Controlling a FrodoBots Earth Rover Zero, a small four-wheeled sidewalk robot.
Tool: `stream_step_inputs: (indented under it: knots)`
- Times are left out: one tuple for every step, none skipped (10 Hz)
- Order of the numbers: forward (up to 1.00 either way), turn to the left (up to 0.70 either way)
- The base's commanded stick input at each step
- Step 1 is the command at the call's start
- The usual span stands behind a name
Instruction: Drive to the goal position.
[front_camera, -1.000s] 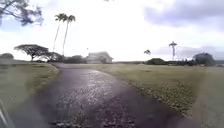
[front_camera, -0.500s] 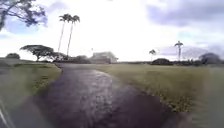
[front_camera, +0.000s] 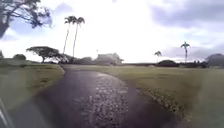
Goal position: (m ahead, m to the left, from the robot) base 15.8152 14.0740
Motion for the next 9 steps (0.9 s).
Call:
stream_step_inputs:
  knots:
    - [0.6, 0.05]
    - [0.6, 0.0]
    - [0.6, 0.0]
    - [0.6, 0.0]
    - [0.6, 0.0]
    - [0.6, 0.0]
    - [0.6, 0.0]
    - [0.6, 0.0]
    - [0.6, 0.0]
